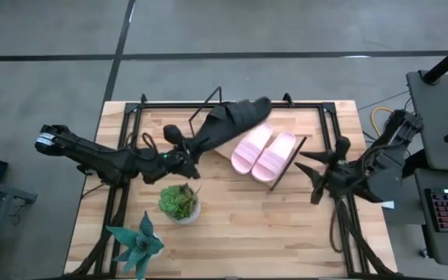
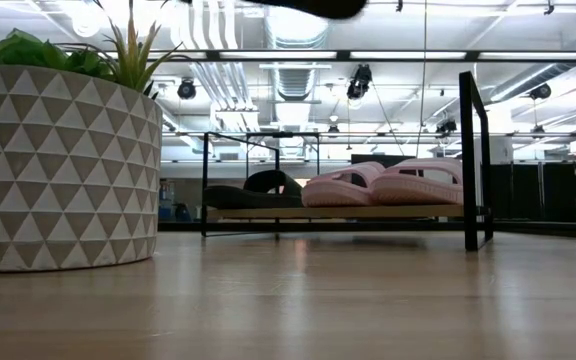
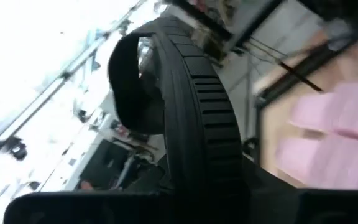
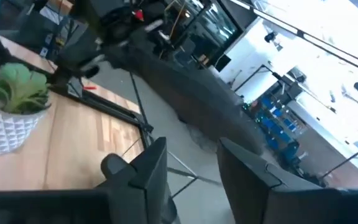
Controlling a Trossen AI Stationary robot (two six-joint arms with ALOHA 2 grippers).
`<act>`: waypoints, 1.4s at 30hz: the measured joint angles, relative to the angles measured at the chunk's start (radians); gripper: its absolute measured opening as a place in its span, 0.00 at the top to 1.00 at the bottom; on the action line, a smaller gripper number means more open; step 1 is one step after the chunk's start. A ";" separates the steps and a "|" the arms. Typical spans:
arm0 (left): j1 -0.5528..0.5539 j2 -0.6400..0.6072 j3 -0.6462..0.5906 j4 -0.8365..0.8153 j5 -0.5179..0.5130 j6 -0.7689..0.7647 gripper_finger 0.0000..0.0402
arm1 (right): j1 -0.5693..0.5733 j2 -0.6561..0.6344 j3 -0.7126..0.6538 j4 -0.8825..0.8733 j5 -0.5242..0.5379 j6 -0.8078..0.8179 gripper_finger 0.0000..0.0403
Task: Pick and place slides into the shelf
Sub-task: Put the black slide on the shelf
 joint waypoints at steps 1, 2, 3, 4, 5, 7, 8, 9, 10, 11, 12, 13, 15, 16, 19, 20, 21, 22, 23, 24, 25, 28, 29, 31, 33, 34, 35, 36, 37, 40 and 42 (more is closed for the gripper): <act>0.000 0.002 -0.001 -0.019 0.006 -0.007 0.90 | 0.000 0.000 0.011 0.001 0.001 -0.001 0.66; 0.000 0.012 -0.003 -0.024 0.001 -0.021 0.90 | 0.001 -0.002 0.021 0.001 0.000 0.001 0.66; 0.002 0.023 -0.003 -0.027 0.000 -0.033 0.90 | 0.002 -0.004 0.030 0.000 -0.001 0.007 0.65; 0.002 0.034 -0.003 -0.032 -0.003 -0.043 0.90 | 0.003 -0.007 0.037 0.001 -0.001 0.017 0.65; 0.003 0.044 -0.003 -0.036 -0.011 -0.048 0.90 | 0.002 -0.011 0.041 0.001 0.000 0.026 0.65; 0.006 0.066 -0.003 -0.025 -0.008 -0.058 0.90 | 0.000 -0.018 0.043 -0.002 0.000 0.030 0.65; 0.006 0.082 -0.003 -0.020 -0.016 -0.077 0.90 | -0.001 -0.020 0.042 -0.004 0.001 0.031 0.65; 0.009 0.099 -0.003 -0.023 -0.033 -0.108 0.90 | 0.000 -0.024 0.040 -0.005 0.001 0.030 0.65; 0.015 0.114 -0.002 -0.031 -0.046 -0.143 0.90 | 0.000 -0.028 0.037 -0.007 0.001 0.030 0.65; 0.021 0.129 -0.002 -0.036 -0.056 -0.177 0.90 | 0.000 -0.032 0.036 -0.007 0.000 0.032 0.65; 0.026 0.143 -0.002 -0.035 -0.064 -0.208 0.90 | 0.001 -0.035 0.035 -0.006 0.000 0.037 0.65; 0.032 0.156 -0.002 -0.031 -0.069 -0.240 0.90 | 0.001 -0.039 0.034 -0.007 0.001 0.044 0.66; 0.048 0.189 0.007 -0.019 -0.074 -0.316 0.90 | 0.000 -0.041 0.032 -0.014 0.001 0.057 0.66; 0.055 0.208 0.010 -0.019 -0.071 -0.349 0.90 | 0.000 -0.041 0.031 -0.020 0.001 0.061 0.67; 0.074 0.275 0.023 -0.027 -0.074 -0.400 0.90 | 0.000 -0.044 0.028 -0.045 0.001 0.078 0.68; 0.079 0.296 0.029 -0.029 -0.084 -0.415 0.90 | 0.000 -0.046 0.027 -0.054 0.001 0.085 0.68; 0.082 0.319 0.036 -0.030 -0.104 -0.424 0.90 | 0.000 -0.049 0.026 -0.064 0.001 0.093 0.69; 0.086 0.340 0.045 -0.028 -0.119 -0.434 0.90 | 0.000 -0.051 0.025 -0.072 0.001 0.101 0.69; 0.087 0.357 0.052 -0.021 -0.131 -0.442 0.90 | 0.000 -0.052 0.024 -0.084 0.001 0.112 0.69; 0.089 0.371 0.057 -0.020 -0.146 -0.450 0.90 | 0.000 -0.052 0.024 -0.098 0.001 0.125 0.70; 0.091 0.387 0.064 -0.021 -0.168 -0.464 0.90 | 0.000 -0.053 0.024 -0.109 0.001 0.137 0.70; 0.097 0.432 0.074 0.002 -0.218 -0.471 0.90 | 0.000 -0.059 0.023 -0.142 0.001 0.173 0.71; 0.098 0.443 0.077 0.020 -0.225 -0.480 0.90 | 0.000 -0.062 0.023 -0.152 0.001 0.186 0.71; 0.101 0.469 0.090 0.042 -0.226 -0.519 0.90 | 0.000 -0.065 0.022 -0.174 0.001 0.206 0.71; 0.105 0.491 0.094 0.041 -0.229 -0.556 0.90 | 0.000 -0.068 0.021 -0.188 0.001 0.228 0.71; 0.107 0.507 0.096 0.041 -0.228 -0.576 0.90 | 0.000 -0.070 0.019 -0.199 0.001 0.237 0.71; 0.110 0.521 0.099 0.042 -0.225 -0.594 0.90 | 0.000 -0.071 0.019 -0.205 0.001 0.244 0.71; 0.114 0.534 0.100 0.041 -0.224 -0.606 0.90 | 0.000 -0.071 0.019 -0.211 0.001 0.252 0.71; 0.119 0.547 0.102 0.040 -0.225 -0.622 0.90 | 0.000 -0.072 0.019 -0.220 0.001 0.260 0.71; 0.137 0.578 0.104 0.052 -0.228 -0.648 0.90 | 0.000 -0.072 0.019 -0.225 0.001 0.266 0.71; 0.149 0.598 0.104 0.052 -0.228 -0.658 0.90 | 0.000 -0.072 0.019 -0.225 0.001 0.266 0.72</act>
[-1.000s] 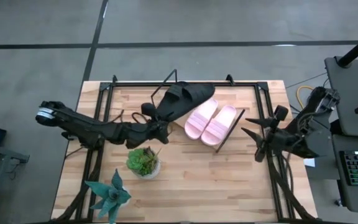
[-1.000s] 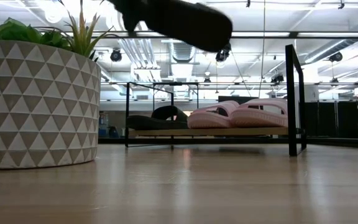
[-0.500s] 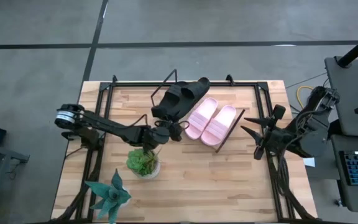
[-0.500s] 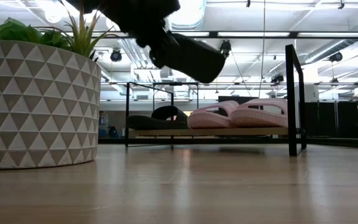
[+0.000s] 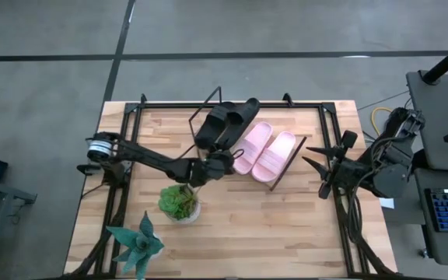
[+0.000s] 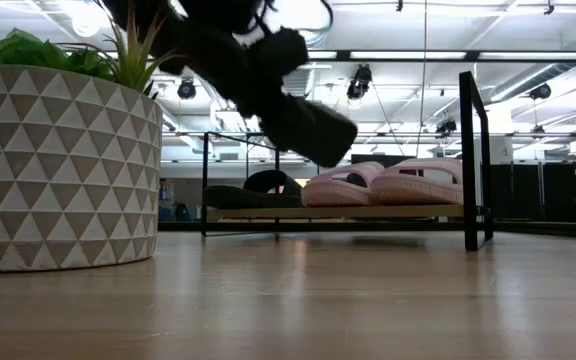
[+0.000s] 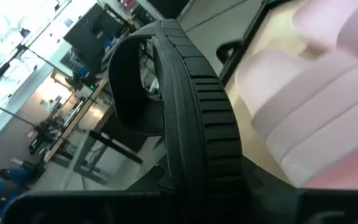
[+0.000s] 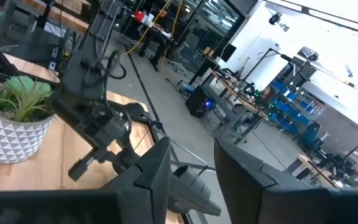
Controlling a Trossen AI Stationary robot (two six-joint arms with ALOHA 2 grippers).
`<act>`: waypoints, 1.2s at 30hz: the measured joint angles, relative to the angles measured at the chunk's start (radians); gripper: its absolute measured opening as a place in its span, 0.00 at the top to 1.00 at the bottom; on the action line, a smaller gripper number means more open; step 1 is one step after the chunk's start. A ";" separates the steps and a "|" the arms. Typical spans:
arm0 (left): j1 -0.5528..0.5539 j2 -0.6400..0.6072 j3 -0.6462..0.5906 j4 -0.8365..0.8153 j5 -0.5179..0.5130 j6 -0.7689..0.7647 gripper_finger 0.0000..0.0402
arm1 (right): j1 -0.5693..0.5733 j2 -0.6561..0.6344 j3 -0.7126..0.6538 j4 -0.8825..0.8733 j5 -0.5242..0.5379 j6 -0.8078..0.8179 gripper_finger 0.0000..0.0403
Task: Pick and place slides into the shelf
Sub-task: Put the black slide on the shelf
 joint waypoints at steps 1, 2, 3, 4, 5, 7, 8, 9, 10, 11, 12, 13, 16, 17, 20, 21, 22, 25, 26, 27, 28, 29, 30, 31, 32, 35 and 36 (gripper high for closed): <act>0.005 0.011 -0.002 -0.001 0.001 -0.007 0.90 | 0.000 0.000 0.000 0.000 0.000 0.000 0.72; 0.011 0.020 -0.003 -0.004 0.002 -0.018 0.90 | 0.000 0.000 0.000 0.000 0.000 0.000 0.73; 0.016 0.027 -0.003 -0.005 0.002 -0.024 0.90 | 0.000 0.000 0.000 0.000 0.000 0.000 0.73; 0.020 0.036 -0.004 -0.003 0.002 -0.032 0.90 | 0.000 0.000 0.000 0.000 0.000 0.000 0.73; 0.022 0.042 -0.004 -0.002 0.003 -0.043 0.90 | 0.000 0.000 0.000 0.000 0.000 0.000 0.73; 0.025 0.059 -0.004 0.000 0.004 -0.049 0.90 | 0.000 0.000 0.000 0.000 0.000 0.000 0.74; 0.025 0.067 -0.004 -0.001 0.007 -0.050 0.90 | 0.000 0.000 0.000 0.000 0.000 0.000 0.74; 0.026 0.072 -0.006 -0.004 0.012 -0.054 0.90 | 0.000 0.000 0.000 0.000 0.000 0.000 0.73; 0.026 0.082 -0.007 -0.004 0.012 -0.064 0.90 | 0.000 0.000 0.000 0.000 0.000 0.000 0.73; 0.026 0.088 -0.007 -0.002 0.013 -0.070 0.90 | 0.000 0.000 0.000 0.000 0.000 0.000 0.73; 0.026 0.093 -0.009 -0.005 0.012 -0.071 0.90 | 0.000 0.000 0.000 0.000 0.000 0.000 0.74; 0.026 0.099 -0.010 -0.009 0.010 -0.071 0.90 | 0.000 0.000 0.000 0.000 0.000 0.000 0.74; 0.029 0.122 -0.010 -0.011 0.004 -0.063 0.90 | 0.000 0.000 -0.001 0.000 0.000 0.000 0.75; 0.030 0.129 -0.010 -0.011 0.003 -0.060 0.90 | 0.000 0.000 -0.002 0.000 0.000 0.000 0.75; 0.034 0.137 -0.010 -0.024 -0.004 -0.060 0.90 | 0.000 0.000 -0.004 0.000 0.000 0.007 0.76; 0.036 0.138 -0.010 -0.035 -0.008 -0.059 0.90 | 0.000 0.000 -0.004 0.000 0.000 0.014 0.76; 0.036 0.141 -0.010 -0.045 -0.011 -0.060 0.90 | 0.000 0.000 -0.005 0.000 0.000 0.021 0.76; 0.037 0.142 -0.011 -0.076 -0.019 -0.042 0.90 | 0.000 0.000 -0.006 0.000 0.000 0.026 0.75; 0.038 0.142 -0.011 -0.078 -0.022 -0.029 0.90 | 0.000 0.000 -0.006 0.000 0.000 0.026 0.75; 0.038 0.142 -0.011 -0.082 -0.024 -0.015 0.90 | 0.000 0.000 -0.006 0.000 0.000 0.026 0.75; 0.038 0.142 -0.011 -0.085 -0.025 -0.007 0.90 | 0.000 0.000 -0.006 0.000 0.000 0.026 0.75; 0.038 0.142 -0.011 -0.088 -0.026 0.005 0.90 | 0.000 0.000 -0.006 0.000 0.000 0.027 0.75; 0.039 0.142 -0.011 -0.089 -0.026 0.016 0.90 | 0.000 0.000 -0.006 0.000 0.000 0.027 0.75; 0.039 0.142 -0.011 -0.089 -0.026 0.025 0.90 | 0.000 0.000 -0.006 0.000 0.000 0.027 0.75; 0.039 0.142 -0.011 -0.089 -0.024 0.032 0.90 | 0.000 0.000 -0.006 0.000 0.000 0.027 0.75; 0.040 0.142 -0.011 -0.090 -0.014 0.035 0.89 | 0.000 0.000 -0.006 0.000 0.000 0.027 0.76; 0.040 0.142 -0.011 -0.090 -0.010 0.035 0.85 | 0.000 0.000 -0.006 0.000 0.000 0.027 0.76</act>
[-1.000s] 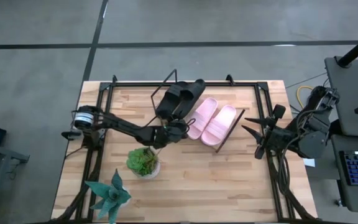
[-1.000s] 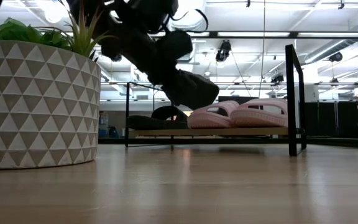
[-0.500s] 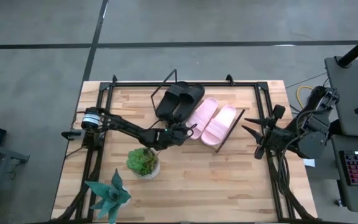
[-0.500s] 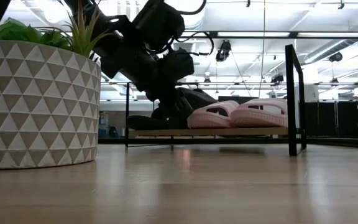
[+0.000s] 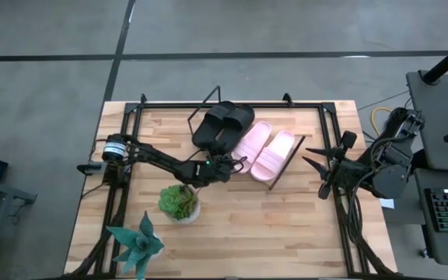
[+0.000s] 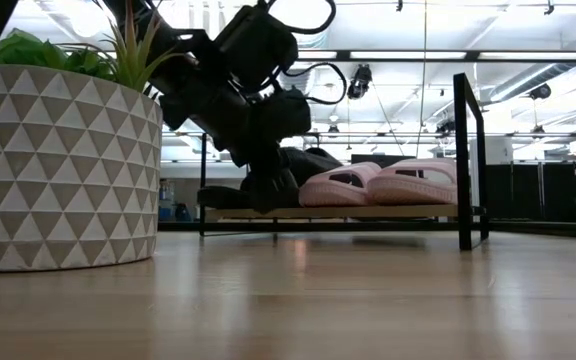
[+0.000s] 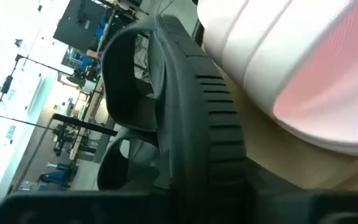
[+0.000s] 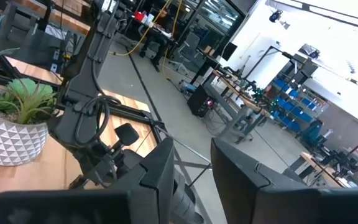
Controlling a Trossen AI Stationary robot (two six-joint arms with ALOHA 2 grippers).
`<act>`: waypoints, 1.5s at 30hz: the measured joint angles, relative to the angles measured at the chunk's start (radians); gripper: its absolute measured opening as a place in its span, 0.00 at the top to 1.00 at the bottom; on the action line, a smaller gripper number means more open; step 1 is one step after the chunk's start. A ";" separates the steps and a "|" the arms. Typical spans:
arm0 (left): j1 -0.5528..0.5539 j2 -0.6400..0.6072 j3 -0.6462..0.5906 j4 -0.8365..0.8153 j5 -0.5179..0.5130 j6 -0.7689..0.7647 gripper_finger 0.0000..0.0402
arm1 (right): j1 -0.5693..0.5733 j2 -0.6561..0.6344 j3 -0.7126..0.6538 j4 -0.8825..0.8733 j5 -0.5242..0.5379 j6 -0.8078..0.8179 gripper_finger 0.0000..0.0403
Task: Pick and place slides into the shelf
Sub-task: Put the black slide on the shelf
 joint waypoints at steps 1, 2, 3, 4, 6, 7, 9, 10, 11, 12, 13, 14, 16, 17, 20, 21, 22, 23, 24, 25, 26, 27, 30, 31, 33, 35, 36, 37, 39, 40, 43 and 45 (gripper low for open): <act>0.000 0.000 0.000 -0.003 0.002 -0.001 0.81 | 0.000 0.000 0.000 0.000 0.000 0.000 0.77; 0.001 0.000 0.000 -0.011 0.004 0.000 0.76 | 0.000 0.000 0.000 0.000 0.000 0.001 0.77; 0.002 0.000 0.002 -0.022 0.010 0.002 0.70 | 0.000 0.000 0.000 0.000 0.000 0.006 0.77; 0.003 0.000 0.005 -0.031 0.017 0.002 0.65 | 0.000 0.000 -0.001 0.000 0.000 0.012 0.77; 0.003 0.000 0.008 -0.036 0.046 0.002 0.54 | 0.000 0.000 -0.001 -0.001 0.000 0.023 0.77; 0.003 0.000 0.008 -0.037 0.066 0.000 0.49 | 0.000 0.000 -0.001 -0.003 0.000 0.026 0.77; 0.002 -0.002 0.008 -0.040 0.111 -0.001 0.41 | 0.000 0.000 -0.001 -0.019 0.000 0.027 0.77; 0.002 -0.005 0.008 -0.039 0.131 -0.001 0.37 | 0.000 0.000 -0.002 -0.023 0.000 0.029 0.78; 0.001 -0.009 0.008 -0.043 0.151 0.000 0.34 | 0.000 0.000 -0.003 -0.023 0.000 0.033 0.78; -0.001 -0.015 0.010 -0.053 0.173 0.000 0.32 | 0.000 0.000 -0.003 -0.023 0.000 0.035 0.77; -0.002 -0.024 0.010 -0.062 0.202 0.000 0.29 | 0.000 0.000 -0.004 -0.023 0.000 0.036 0.77; -0.004 -0.032 0.011 -0.067 0.233 0.000 0.28 | 0.000 0.000 -0.005 -0.022 0.000 0.036 0.77; -0.009 -0.057 0.012 -0.096 0.317 -0.002 0.25 | 0.000 0.000 -0.008 -0.023 0.000 0.035 0.77; -0.014 -0.070 0.012 -0.110 0.358 -0.003 0.25 | 0.000 0.000 -0.008 -0.023 0.000 0.036 0.76; -0.023 -0.121 0.011 -0.132 0.452 -0.006 0.24 | 0.000 0.000 -0.009 -0.024 0.000 0.036 0.76; -0.026 -0.136 0.011 -0.131 0.456 -0.007 0.24 | 0.000 0.000 -0.009 -0.026 0.000 0.037 0.76; -0.029 -0.151 0.011 -0.131 0.456 -0.004 0.24 | 0.000 0.000 -0.009 -0.031 0.000 0.040 0.77; -0.032 -0.168 0.010 -0.142 0.457 0.000 0.24 | 0.000 0.000 -0.009 -0.036 -0.001 0.044 0.77; -0.035 -0.186 0.009 -0.159 0.460 0.002 0.24 | 0.000 0.000 -0.009 -0.045 0.000 0.049 0.77; -0.035 -0.202 0.008 -0.170 0.470 0.003 0.24 | 0.000 0.000 -0.009 -0.051 0.000 0.052 0.78; -0.036 -0.219 0.008 -0.181 0.485 0.004 0.24 | 0.000 0.000 -0.009 -0.054 0.000 0.052 0.78; -0.036 -0.239 0.007 -0.203 0.496 0.004 0.24 | 0.000 0.000 -0.009 -0.055 0.000 0.052 0.78; -0.035 -0.298 0.005 -0.224 0.501 0.018 0.24 | 0.000 0.000 -0.009 -0.056 0.000 0.052 0.78; -0.035 -0.319 0.005 -0.232 0.501 0.031 0.24 | 0.000 0.000 -0.009 -0.058 0.000 0.052 0.77; -0.032 -0.357 0.005 -0.234 0.499 0.070 0.24 | 0.000 0.000 -0.009 -0.060 0.000 0.052 0.77; -0.023 -0.385 0.010 -0.231 0.499 0.117 0.25 | 0.000 0.000 -0.009 -0.060 0.000 0.052 0.78; -0.015 -0.396 0.010 -0.236 0.500 0.134 0.25 | 0.000 0.000 -0.009 -0.060 0.000 0.052 0.78; -0.002 -0.402 0.013 -0.237 0.508 0.139 0.26 | 0.000 0.000 -0.009 -0.060 0.000 0.052 0.79; 0.034 -0.403 0.021 -0.226 0.566 0.154 0.27 | 0.000 0.000 -0.009 -0.060 -0.001 0.052 0.79; 0.053 -0.402 0.019 -0.233 0.598 0.160 0.28 | 0.000 0.001 -0.009 -0.060 -0.001 0.052 0.79; 0.104 -0.370 0.018 -0.236 0.649 0.198 0.31 | 0.000 0.002 -0.009 -0.060 -0.001 0.061 0.80; 0.129 -0.347 0.016 -0.233 0.649 0.236 0.32 | 0.000 0.002 -0.009 -0.061 -0.001 0.068 0.79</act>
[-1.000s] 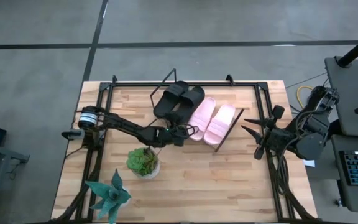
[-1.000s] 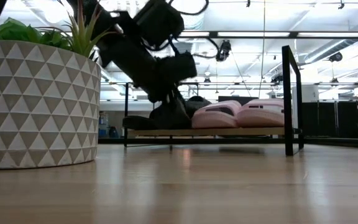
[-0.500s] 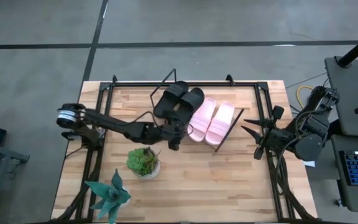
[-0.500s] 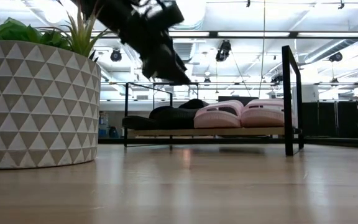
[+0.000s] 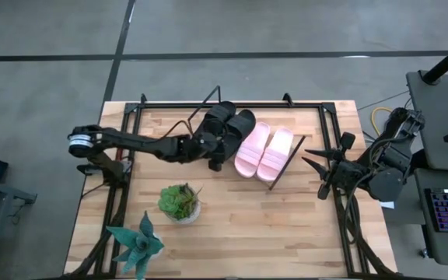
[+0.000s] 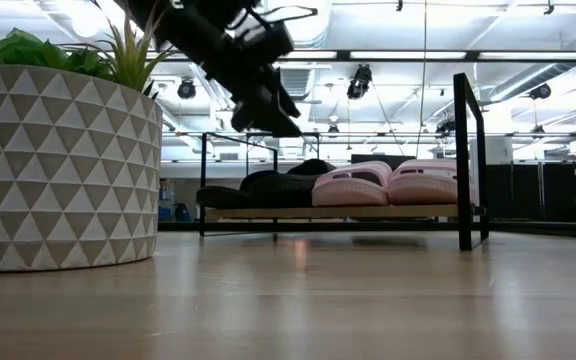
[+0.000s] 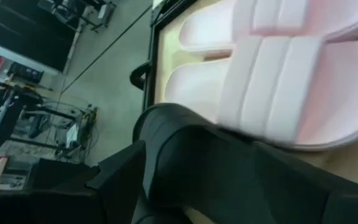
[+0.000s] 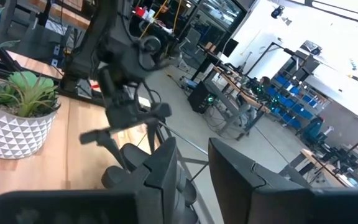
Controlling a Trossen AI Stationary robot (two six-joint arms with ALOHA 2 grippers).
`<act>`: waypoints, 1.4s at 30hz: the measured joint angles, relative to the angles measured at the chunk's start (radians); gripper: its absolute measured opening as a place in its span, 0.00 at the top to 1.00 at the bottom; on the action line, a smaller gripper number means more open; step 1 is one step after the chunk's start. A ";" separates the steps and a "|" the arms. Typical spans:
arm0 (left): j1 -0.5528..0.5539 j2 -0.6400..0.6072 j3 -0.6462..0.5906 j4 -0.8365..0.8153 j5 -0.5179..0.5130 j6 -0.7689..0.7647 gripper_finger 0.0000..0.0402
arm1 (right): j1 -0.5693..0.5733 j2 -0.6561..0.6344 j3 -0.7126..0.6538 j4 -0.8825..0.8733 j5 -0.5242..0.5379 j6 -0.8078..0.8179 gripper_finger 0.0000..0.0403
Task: Pick and place slides into the shelf
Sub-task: Put the black slide on the shelf
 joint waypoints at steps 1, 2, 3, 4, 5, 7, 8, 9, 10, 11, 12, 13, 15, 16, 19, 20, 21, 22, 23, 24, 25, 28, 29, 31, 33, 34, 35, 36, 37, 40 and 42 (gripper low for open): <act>0.010 0.007 0.000 0.008 0.001 0.013 0.32 | 0.000 0.000 0.000 -0.002 0.000 0.003 0.79; 0.022 0.011 0.000 0.008 0.001 0.025 0.33 | 0.000 0.000 0.000 -0.004 0.000 0.003 0.79; 0.034 0.017 0.000 0.015 0.002 0.032 0.33 | 0.000 0.000 0.000 -0.004 0.000 0.003 0.79; 0.044 0.028 0.002 0.033 0.001 0.041 0.33 | 0.000 0.000 0.000 -0.006 0.000 0.003 0.79; 0.054 0.039 0.005 0.049 0.002 0.053 0.33 | 0.000 0.000 0.000 -0.007 0.000 0.003 0.79; 0.073 0.055 0.004 0.054 0.003 0.081 0.34 | 0.000 0.000 0.000 -0.007 0.000 0.003 0.79; 0.081 0.069 0.009 0.070 0.008 0.097 0.34 | 0.000 0.000 0.000 -0.007 0.000 0.003 0.79; 0.088 0.078 0.016 0.080 0.013 0.112 0.34 | 0.000 0.000 0.000 -0.008 0.000 0.003 0.80; 0.095 0.084 0.017 0.073 0.017 0.129 0.34 | 0.000 0.000 0.000 -0.009 0.000 0.002 0.80; 0.100 0.095 0.020 0.071 0.017 0.138 0.34 | 0.000 0.000 -0.001 -0.010 0.000 0.003 0.80; 0.106 0.108 0.028 0.079 0.017 0.147 0.34 | 0.000 0.000 -0.001 -0.011 0.000 0.003 0.80; 0.111 0.119 0.032 0.085 0.017 0.158 0.34 | 0.000 0.000 -0.002 -0.012 0.000 0.003 0.81; 0.122 0.135 0.038 0.073 0.017 0.171 0.34 | 0.000 0.000 -0.002 -0.014 0.000 0.003 0.81; 0.127 0.150 0.049 0.089 0.017 0.177 0.34 | 0.000 0.000 -0.002 -0.015 0.000 0.003 0.81; 0.145 0.185 0.078 0.080 0.014 0.185 0.34 | 0.000 0.000 -0.002 -0.016 0.000 0.003 0.80; 0.151 0.201 0.093 0.095 0.016 0.185 0.34 | 0.000 0.000 -0.002 -0.016 0.000 0.003 0.80; 0.157 0.214 0.100 0.092 0.016 0.185 0.34 | 0.000 0.000 -0.002 -0.018 0.000 0.003 0.80; 0.162 0.227 0.108 0.077 0.015 0.187 0.34 | 0.000 0.000 -0.003 -0.018 0.000 0.003 0.80; 0.167 0.242 0.122 0.079 0.015 0.190 0.34 | 0.000 -0.001 -0.003 -0.018 0.000 0.003 0.80; 0.170 0.253 0.134 0.086 0.015 0.192 0.34 | 0.000 -0.001 -0.004 -0.021 -0.001 0.003 0.80; 0.173 0.258 0.142 0.084 0.014 0.193 0.34 | 0.000 -0.001 -0.005 -0.022 -0.001 0.004 0.81; 0.175 0.271 0.164 0.092 0.012 0.210 0.34 | 0.000 -0.001 -0.007 -0.031 -0.001 0.010 0.82; 0.175 0.271 0.163 0.083 0.009 0.222 0.34 | 0.000 0.000 -0.008 -0.031 -0.001 0.013 0.82; 0.176 0.271 0.162 0.083 -0.008 0.242 0.35 | 0.000 0.000 -0.010 -0.036 -0.001 0.018 0.82; 0.179 0.270 0.159 0.082 -0.024 0.243 0.38 | 0.000 0.000 -0.013 -0.036 -0.001 0.018 0.81; 0.182 0.270 0.159 0.082 -0.027 0.245 0.40 | 0.000 0.000 -0.016 -0.036 -0.001 0.018 0.81; 0.185 0.270 0.159 0.083 -0.027 0.245 0.42 | 0.000 0.000 -0.018 -0.038 -0.001 0.017 0.81; 0.186 0.270 0.159 0.083 -0.027 0.245 0.44 | 0.000 0.000 -0.019 -0.037 -0.001 0.018 0.81; 0.188 0.270 0.159 0.083 -0.027 0.245 0.46 | 0.000 0.000 -0.020 -0.036 -0.001 0.018 0.80; 0.193 0.277 0.158 0.085 -0.012 0.245 0.53 | 0.000 0.000 -0.021 -0.036 -0.001 0.018 0.80; 0.200 0.285 0.158 0.085 -0.005 0.245 0.57 | 0.000 0.000 -0.021 -0.037 -0.001 0.018 0.80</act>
